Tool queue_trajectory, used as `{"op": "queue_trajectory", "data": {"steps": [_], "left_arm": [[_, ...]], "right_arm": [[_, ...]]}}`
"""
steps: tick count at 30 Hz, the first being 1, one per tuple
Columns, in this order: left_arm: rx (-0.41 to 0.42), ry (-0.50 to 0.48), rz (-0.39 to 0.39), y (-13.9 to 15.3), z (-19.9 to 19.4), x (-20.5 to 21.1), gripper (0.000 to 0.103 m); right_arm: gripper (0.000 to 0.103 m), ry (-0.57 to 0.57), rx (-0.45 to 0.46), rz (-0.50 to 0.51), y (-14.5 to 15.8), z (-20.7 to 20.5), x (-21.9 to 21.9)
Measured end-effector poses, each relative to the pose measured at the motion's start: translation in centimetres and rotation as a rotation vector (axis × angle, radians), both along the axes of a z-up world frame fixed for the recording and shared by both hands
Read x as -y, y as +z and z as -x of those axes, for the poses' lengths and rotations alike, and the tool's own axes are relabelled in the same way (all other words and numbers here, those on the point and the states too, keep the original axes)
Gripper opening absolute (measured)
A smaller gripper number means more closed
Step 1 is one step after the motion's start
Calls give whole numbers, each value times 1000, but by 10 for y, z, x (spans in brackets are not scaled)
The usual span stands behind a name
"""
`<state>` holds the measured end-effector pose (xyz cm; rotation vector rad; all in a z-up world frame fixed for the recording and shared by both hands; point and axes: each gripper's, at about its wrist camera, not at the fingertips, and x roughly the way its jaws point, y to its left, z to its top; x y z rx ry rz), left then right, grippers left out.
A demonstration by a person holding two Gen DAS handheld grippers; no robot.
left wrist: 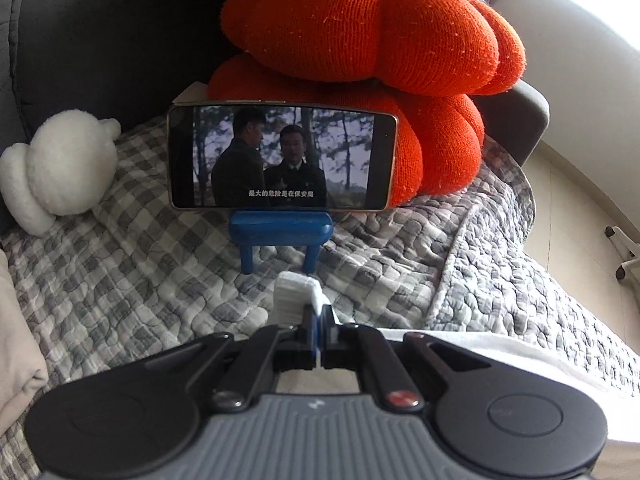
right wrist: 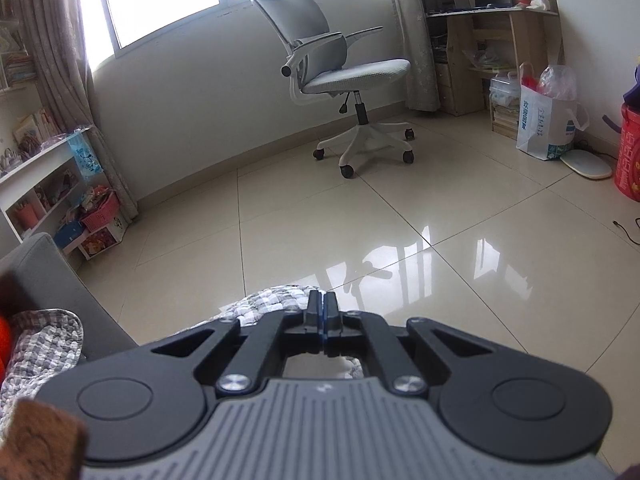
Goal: Fold clothes
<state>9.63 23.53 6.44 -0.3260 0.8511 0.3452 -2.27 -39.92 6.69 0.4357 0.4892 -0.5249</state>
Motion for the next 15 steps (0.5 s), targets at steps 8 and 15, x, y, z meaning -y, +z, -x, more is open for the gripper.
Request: {"op": "queue_trajectory", "data": {"steps": [8, 15], "left_arm": [[-36, 51, 34, -18, -27, -6, 1], [-58, 66, 23, -27, -39, -7, 1]], "right_arm": [[0, -20, -53, 0, -5, -38, 0], [0, -31, -84, -14, -11, -61, -2]]}}
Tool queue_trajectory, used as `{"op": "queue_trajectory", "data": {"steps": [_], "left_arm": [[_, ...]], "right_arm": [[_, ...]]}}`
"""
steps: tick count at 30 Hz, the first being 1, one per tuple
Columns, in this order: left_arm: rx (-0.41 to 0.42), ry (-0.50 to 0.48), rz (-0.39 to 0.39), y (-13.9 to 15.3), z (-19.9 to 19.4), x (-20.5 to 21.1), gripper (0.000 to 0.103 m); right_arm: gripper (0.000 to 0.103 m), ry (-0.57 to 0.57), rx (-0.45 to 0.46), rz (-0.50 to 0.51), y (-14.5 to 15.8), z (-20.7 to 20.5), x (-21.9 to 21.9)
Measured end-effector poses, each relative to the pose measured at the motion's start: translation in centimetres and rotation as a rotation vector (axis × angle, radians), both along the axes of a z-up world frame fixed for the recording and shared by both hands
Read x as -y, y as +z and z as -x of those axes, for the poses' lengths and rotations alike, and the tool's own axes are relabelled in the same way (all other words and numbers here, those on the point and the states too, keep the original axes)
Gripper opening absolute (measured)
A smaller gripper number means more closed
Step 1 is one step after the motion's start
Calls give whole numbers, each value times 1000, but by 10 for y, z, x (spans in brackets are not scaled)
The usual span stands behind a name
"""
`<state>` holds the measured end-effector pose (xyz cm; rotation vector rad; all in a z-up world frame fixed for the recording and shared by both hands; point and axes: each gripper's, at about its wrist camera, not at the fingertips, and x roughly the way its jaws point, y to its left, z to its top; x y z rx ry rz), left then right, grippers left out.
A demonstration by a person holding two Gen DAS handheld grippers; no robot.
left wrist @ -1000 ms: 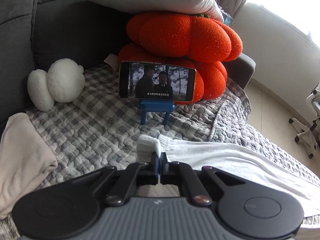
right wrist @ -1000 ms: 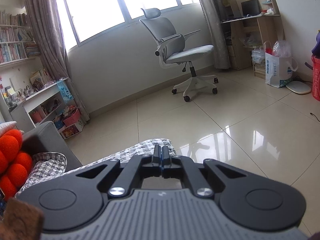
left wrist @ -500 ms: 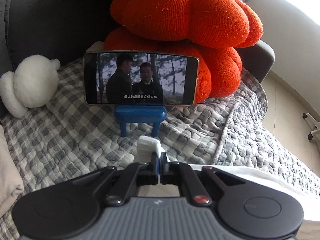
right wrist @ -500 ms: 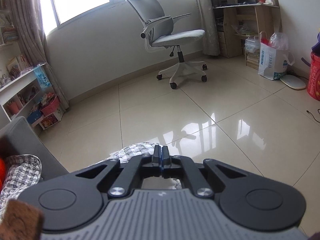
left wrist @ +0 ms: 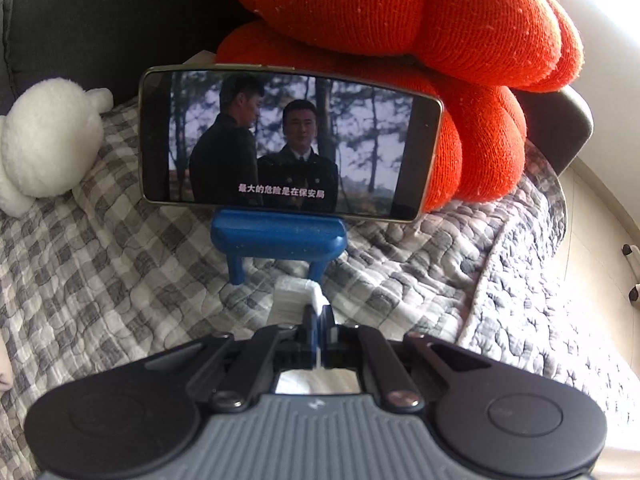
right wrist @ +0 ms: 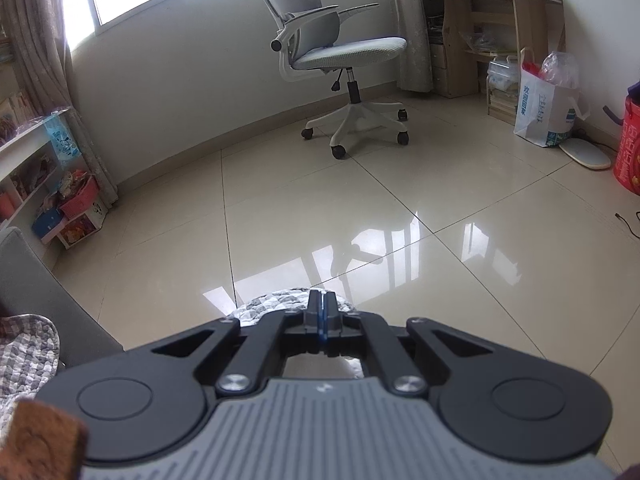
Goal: Fold clothes
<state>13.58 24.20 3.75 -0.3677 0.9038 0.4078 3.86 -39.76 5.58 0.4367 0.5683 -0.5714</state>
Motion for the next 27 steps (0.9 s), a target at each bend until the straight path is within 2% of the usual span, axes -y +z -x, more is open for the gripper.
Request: {"op": "queue_trajectory", "data": {"steps": [2, 3, 5, 7, 8, 9, 10, 12, 16, 18, 19, 22, 25, 26, 27], "left_arm": [[-10, -10, -22, -3, -1, 2, 2], [-13, -19, -28, -4, -1, 4, 6], [6, -41, -23, 0, 3, 3, 8], [32, -60, -16, 6, 9, 1, 21], [48, -67, -20, 10, 13, 0, 37], [66, -70, -37, 15, 18, -1, 49], [82, -71, -50, 18, 24, -3, 51], [111, -70, -63, 24, 37, -6, 52], [116, -76, -22, 16, 59, -17, 52], [140, -74, 2, 10, 71, -23, 52], [158, -83, 9, 7, 76, -24, 52], [203, -147, 15, -1, 83, -20, 55], [240, -193, -10, -8, 85, -14, 56], [252, -202, -25, -10, 86, -11, 52], [262, -214, -37, -12, 87, -9, 43]], "right_arm": [[0, 6, -29, 13, -4, -7, -4], [0, 10, -47, 17, -7, -10, -6], [0, 15, -64, 23, -12, -12, -7], [0, 13, -65, 26, -13, -14, -8], [0, 12, -63, 25, -13, -15, -8], [0, 11, -61, 24, -13, -16, -8], [1, 14, -61, 26, -13, -17, -9], [1, 29, -71, 39, -13, -20, -13], [2, 72, -97, 70, -12, -23, -21], [5, 98, -95, 111, -7, -21, -27], [13, 115, -93, 148, -4, -20, -33], [13, 174, -84, 270, 7, -17, -54], [13, 271, -75, 335, 14, -16, -80], [13, 311, -73, 350, 15, -17, -89], [13, 347, -71, 360, 17, -18, -97]]}}
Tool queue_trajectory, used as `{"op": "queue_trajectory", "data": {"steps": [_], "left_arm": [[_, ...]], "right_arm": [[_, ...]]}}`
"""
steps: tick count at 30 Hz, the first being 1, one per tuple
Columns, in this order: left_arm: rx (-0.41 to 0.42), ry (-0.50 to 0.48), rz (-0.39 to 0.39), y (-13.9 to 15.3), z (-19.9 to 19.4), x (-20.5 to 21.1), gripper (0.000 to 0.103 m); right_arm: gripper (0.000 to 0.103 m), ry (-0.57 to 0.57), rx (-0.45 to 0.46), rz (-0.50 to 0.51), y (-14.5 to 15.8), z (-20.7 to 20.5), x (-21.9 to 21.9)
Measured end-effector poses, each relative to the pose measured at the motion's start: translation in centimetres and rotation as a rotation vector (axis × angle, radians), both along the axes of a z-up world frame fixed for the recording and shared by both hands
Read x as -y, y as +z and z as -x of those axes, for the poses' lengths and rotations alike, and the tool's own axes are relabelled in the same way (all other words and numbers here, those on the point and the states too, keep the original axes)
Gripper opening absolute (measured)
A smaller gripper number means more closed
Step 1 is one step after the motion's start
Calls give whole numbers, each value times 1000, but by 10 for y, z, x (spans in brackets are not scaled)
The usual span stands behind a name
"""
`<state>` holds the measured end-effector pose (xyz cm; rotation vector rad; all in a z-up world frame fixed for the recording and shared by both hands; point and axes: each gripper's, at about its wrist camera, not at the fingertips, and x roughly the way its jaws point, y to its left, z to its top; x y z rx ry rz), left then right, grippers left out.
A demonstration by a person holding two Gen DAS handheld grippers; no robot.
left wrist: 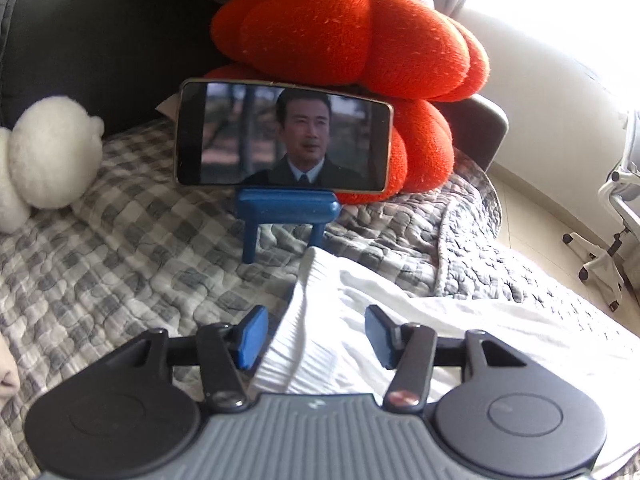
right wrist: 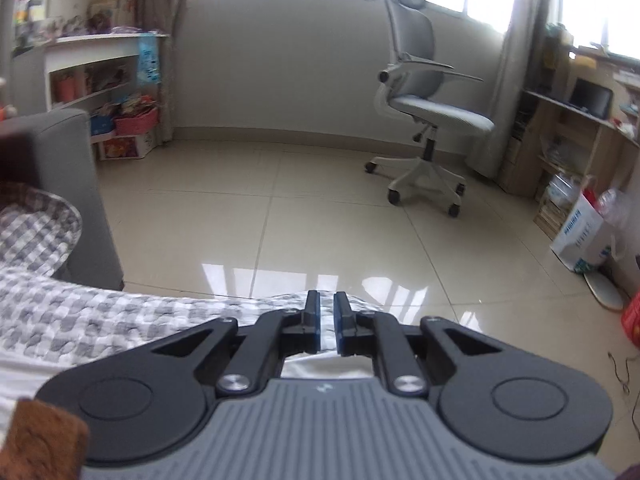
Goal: Fold clothes
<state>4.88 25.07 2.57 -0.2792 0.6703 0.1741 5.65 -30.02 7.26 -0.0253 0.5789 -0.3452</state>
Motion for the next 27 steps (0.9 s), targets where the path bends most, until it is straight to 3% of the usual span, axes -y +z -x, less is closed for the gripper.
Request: {"op": "queue_trajectory", "data": {"steps": [3, 10, 16, 21, 24, 27], "left_arm": [[-9, -24, 7, -6, 0, -2, 18], [-6, -90, 55, -17, 5, -20, 17], [47, -154, -16, -19, 19, -11, 17], [97, -211, 40, -24, 27, -17, 14], [96, -233, 74, -28, 29, -23, 14], [99, -237, 113, -31, 32, -32, 14]], "right_arm": [[13, 108, 1, 18, 3, -2, -29], [13, 349, -28, 33, 10, -10, -101], [13, 666, -72, 88, 11, -19, -203], [13, 895, -121, -17, 16, -39, -291], [14, 1000, -189, -137, 12, -58, -344], [28, 1055, -247, -145, -4, -77, -389]]}}
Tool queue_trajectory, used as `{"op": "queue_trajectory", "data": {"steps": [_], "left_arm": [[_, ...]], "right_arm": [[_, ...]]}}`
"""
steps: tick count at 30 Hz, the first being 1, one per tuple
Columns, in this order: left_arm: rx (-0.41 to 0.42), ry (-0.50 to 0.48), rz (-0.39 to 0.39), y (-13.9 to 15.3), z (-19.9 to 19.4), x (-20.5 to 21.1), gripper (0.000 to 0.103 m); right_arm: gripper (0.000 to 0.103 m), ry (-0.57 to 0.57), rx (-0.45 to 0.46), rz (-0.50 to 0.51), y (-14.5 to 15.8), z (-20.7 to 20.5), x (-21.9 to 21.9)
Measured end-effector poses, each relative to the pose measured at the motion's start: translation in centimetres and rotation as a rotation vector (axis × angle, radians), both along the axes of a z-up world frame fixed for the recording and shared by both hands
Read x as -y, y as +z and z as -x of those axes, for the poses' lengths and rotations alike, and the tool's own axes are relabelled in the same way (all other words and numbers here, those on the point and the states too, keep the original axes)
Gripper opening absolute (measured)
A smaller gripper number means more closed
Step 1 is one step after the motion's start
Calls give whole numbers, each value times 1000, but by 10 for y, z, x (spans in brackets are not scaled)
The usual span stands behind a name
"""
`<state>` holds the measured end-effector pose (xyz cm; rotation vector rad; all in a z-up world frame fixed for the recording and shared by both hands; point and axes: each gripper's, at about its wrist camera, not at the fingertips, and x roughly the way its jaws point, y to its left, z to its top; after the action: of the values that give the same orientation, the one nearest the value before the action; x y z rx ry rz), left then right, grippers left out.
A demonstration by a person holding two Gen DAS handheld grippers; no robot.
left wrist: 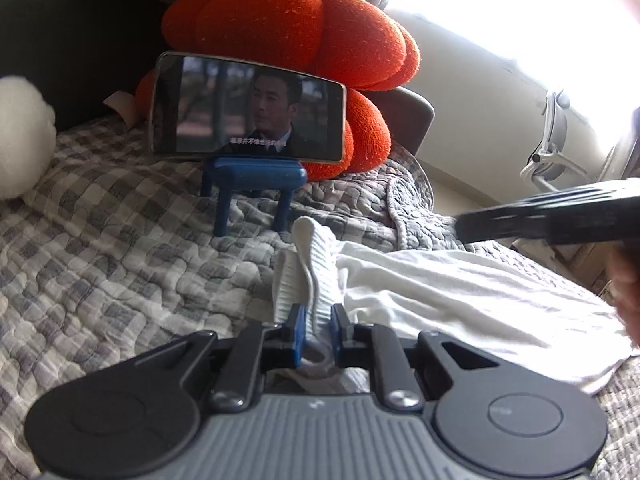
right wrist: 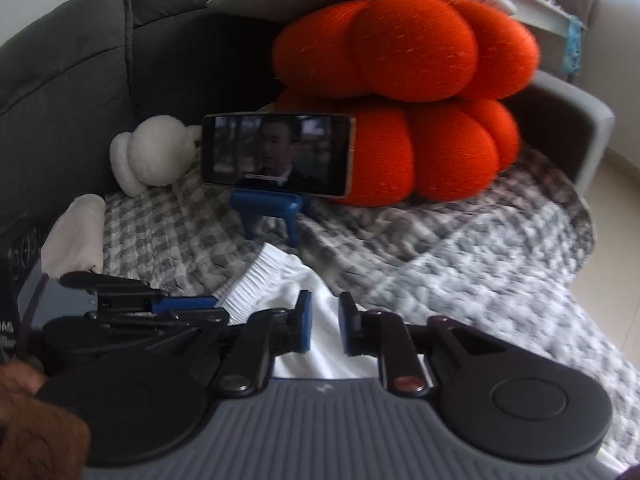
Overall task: Fold clothes
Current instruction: 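Grasp the white pants waistband with the left gripper while the right gripper approaches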
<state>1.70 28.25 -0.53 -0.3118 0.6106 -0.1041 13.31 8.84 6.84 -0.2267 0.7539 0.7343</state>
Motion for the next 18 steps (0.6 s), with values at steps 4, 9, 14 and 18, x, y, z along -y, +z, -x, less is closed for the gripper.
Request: {"op": "queue_trajectory", "data": {"steps": [4, 9, 14, 18], "left_arm": [[-12, -10, 45, -1, 4, -9, 14], [-36, -15, 77, 0, 5, -15, 12], [-44, -27, 68, 3, 8, -16, 10], [-61, -39, 98, 1, 6, -21, 9]], "right_arm": [[28, 84, -12, 56, -19, -9, -36], [28, 121, -34, 64, -25, -18, -53], [28, 134, -65, 115, -34, -19, -71], [26, 113, -64, 128, -36, -18, -74]]}}
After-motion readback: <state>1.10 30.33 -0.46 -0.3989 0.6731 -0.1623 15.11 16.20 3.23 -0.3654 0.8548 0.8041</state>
